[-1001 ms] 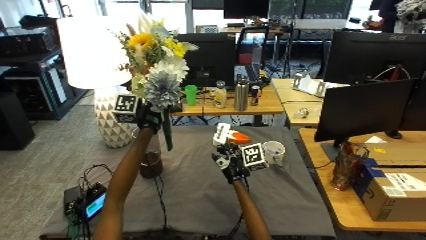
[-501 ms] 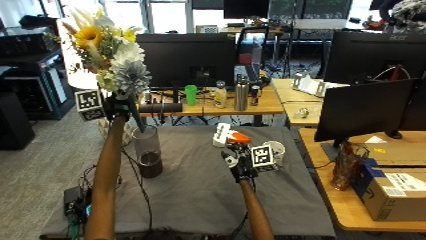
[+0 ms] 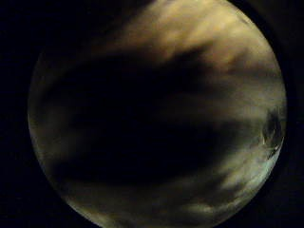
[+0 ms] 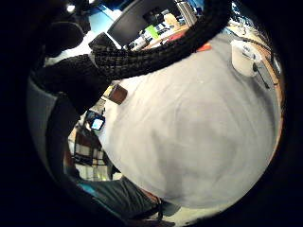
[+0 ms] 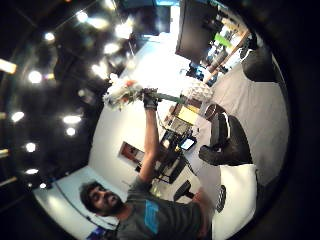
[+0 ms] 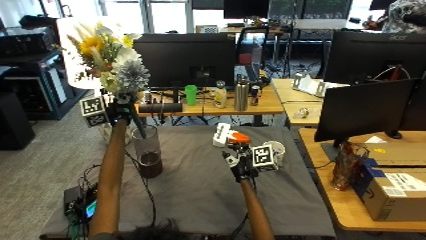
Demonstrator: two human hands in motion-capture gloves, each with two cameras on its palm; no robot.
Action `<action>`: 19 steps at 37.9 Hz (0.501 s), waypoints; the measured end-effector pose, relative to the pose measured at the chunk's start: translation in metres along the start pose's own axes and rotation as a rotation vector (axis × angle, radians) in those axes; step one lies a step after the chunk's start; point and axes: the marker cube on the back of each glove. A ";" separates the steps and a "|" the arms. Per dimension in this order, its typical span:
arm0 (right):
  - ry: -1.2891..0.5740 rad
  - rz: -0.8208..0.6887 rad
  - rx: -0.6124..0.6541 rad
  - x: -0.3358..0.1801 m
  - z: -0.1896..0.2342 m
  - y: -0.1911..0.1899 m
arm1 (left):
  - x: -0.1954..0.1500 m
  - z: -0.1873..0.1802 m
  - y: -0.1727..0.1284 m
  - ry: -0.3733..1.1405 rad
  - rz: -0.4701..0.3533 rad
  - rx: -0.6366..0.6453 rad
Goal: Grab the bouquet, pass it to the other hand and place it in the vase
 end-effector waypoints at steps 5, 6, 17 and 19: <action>-0.007 0.031 -0.015 -0.008 -0.003 0.007 | -0.009 0.029 -0.011 0.032 -0.031 -0.028; -0.005 0.033 -0.016 -0.006 -0.003 0.007 | -0.012 0.030 -0.012 0.030 -0.034 -0.039; -0.017 0.051 0.010 0.023 -0.009 0.006 | -0.046 0.051 -0.017 0.003 -0.066 -0.144; -0.011 0.052 0.013 0.026 -0.009 0.005 | -0.051 0.054 -0.019 0.013 -0.073 -0.155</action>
